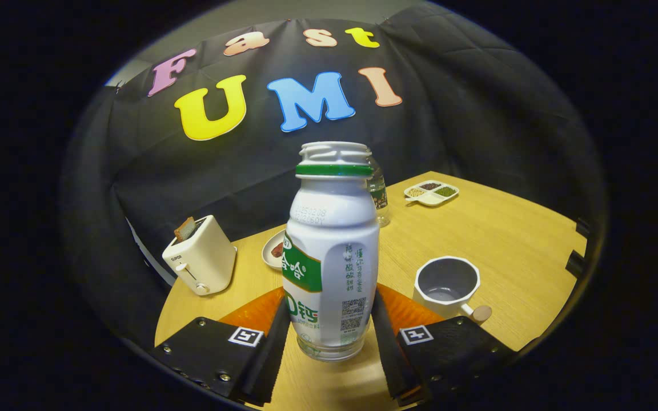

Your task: Take the bottle from table, then pour the juice into the cup, finally place the bottle on the coaster

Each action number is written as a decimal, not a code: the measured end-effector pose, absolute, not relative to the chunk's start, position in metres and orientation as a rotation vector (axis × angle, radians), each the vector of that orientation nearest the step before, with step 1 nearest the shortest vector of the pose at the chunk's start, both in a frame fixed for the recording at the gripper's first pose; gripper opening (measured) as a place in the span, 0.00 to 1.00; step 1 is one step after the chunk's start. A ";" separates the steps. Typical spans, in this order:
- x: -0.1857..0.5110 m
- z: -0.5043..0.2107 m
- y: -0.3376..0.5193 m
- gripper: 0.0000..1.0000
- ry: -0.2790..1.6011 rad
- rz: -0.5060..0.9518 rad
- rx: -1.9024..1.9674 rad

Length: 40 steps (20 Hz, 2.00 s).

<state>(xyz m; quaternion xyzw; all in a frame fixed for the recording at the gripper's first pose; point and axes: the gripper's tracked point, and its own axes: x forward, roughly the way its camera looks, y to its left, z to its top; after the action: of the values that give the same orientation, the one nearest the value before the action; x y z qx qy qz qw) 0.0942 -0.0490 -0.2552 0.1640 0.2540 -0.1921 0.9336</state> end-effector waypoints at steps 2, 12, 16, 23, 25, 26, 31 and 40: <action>0.102 -0.251 -0.053 0.72 0.504 -0.396 0.287; 0.152 -0.244 -0.047 0.72 0.442 -0.360 0.100; 0.172 -0.256 -0.045 0.72 0.453 -0.356 0.064; 0.200 -0.286 -0.051 0.72 0.480 -0.349 0.059; 0.207 -0.292 -0.054 0.72 0.480 -0.354 0.063; 0.210 -0.296 -0.055 0.72 0.483 -0.358 0.065; 0.224 -0.318 -0.057 0.72 0.501 -0.358 0.050; 0.230 -0.343 -0.056 0.72 0.486 -0.339 0.022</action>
<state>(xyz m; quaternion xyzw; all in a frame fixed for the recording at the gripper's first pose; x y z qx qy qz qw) 0.2298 -0.0559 -0.3430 0.0109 0.2393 -0.1669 0.9564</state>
